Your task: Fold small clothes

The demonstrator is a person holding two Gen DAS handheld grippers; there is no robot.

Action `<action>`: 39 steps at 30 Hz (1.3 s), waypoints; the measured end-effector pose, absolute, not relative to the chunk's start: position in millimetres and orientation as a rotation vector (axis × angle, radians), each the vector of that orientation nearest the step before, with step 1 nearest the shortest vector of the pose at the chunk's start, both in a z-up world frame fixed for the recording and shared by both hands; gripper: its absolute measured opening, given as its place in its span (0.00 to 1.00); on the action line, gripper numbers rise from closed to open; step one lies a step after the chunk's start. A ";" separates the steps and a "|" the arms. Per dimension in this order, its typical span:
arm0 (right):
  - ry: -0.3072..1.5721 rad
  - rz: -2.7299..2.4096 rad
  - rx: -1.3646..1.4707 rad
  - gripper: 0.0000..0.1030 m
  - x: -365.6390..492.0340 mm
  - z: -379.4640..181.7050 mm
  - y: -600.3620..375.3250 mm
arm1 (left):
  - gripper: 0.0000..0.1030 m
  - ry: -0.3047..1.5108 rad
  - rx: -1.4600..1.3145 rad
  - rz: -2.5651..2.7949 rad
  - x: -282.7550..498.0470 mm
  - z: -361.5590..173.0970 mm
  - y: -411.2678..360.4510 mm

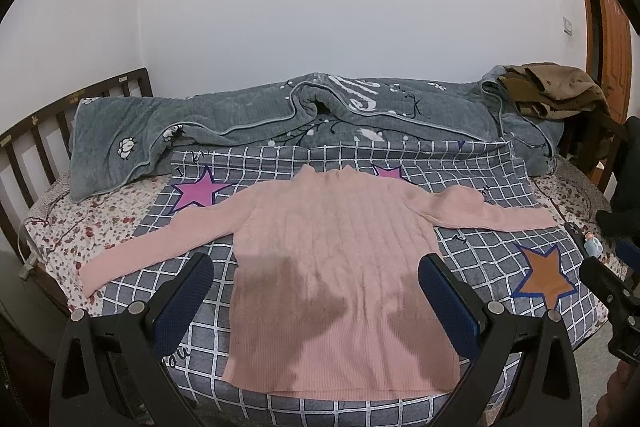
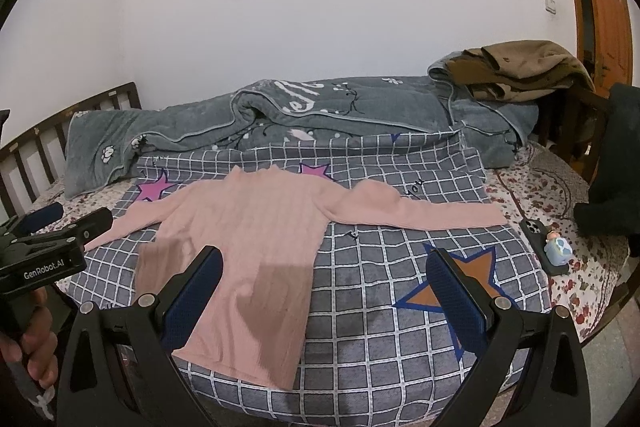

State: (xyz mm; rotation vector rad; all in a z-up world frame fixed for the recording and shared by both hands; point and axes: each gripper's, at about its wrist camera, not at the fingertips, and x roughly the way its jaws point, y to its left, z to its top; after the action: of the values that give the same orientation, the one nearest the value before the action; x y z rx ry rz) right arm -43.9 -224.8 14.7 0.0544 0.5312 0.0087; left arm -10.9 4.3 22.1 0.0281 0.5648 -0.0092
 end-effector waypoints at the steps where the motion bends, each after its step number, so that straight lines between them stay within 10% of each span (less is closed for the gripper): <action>1: 0.530 0.012 0.055 0.97 -44.6 15.1 -225.5 | 1.00 0.563 0.026 -0.009 -11.8 23.2 5.1; 21: 0.496 -0.028 0.007 0.97 -28.5 20.6 -221.1 | 1.00 0.554 -0.040 -0.040 5.1 26.7 26.9; 39: 0.601 0.029 -0.005 0.97 69.9 -72.5 -190.2 | 0.89 0.848 -0.271 0.105 101.3 -132.9 188.8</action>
State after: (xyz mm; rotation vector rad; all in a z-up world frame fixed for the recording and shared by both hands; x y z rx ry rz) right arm 69.9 -190.2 -72.5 -0.0051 0.6014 0.0287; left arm 101.3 188.8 -132.9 -0.2707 0.8481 0.1055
